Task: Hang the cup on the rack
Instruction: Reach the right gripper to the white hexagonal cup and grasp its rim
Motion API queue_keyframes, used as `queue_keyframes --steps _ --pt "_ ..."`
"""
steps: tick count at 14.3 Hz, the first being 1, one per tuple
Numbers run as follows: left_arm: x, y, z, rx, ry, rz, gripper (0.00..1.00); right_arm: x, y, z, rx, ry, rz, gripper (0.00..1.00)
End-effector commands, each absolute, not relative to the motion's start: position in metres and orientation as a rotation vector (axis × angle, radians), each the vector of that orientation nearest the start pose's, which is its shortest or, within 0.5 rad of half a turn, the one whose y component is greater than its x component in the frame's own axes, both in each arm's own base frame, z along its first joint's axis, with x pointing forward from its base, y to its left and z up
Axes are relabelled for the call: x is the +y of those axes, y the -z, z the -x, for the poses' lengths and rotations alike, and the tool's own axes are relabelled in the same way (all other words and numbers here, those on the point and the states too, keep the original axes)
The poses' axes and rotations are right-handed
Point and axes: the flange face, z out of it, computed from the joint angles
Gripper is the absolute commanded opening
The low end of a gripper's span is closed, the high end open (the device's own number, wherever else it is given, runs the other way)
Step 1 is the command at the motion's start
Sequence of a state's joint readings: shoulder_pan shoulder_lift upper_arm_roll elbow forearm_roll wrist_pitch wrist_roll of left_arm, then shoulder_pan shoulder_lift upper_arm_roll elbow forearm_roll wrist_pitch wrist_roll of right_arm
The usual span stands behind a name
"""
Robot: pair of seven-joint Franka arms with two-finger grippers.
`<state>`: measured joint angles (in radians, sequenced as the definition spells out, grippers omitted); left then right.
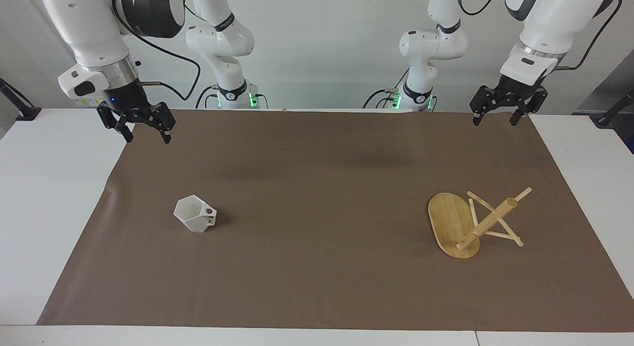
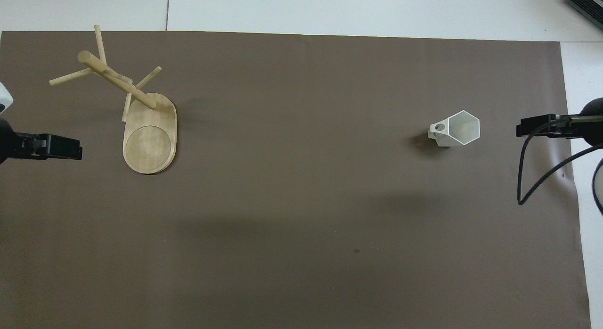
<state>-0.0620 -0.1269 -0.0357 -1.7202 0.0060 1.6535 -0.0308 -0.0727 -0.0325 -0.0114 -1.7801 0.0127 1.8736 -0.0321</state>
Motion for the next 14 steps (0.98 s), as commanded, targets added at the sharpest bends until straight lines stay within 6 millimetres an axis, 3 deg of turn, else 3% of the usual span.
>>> queue_keyframes --steps 1,7,14 --pt "-0.050 -0.630 -0.514 0.093 0.084 3.143 1.00 -0.056 -0.543 -0.558 0.129 0.222 3.141 1.00" --pt "-0.050 -0.630 -0.514 0.093 0.084 3.143 1.00 -0.085 -0.474 -0.587 0.200 0.221 3.147 1.00" --pt "-0.050 -0.630 -0.514 0.093 0.084 3.143 1.00 -0.087 -0.436 -0.606 0.216 0.253 3.144 1.00"
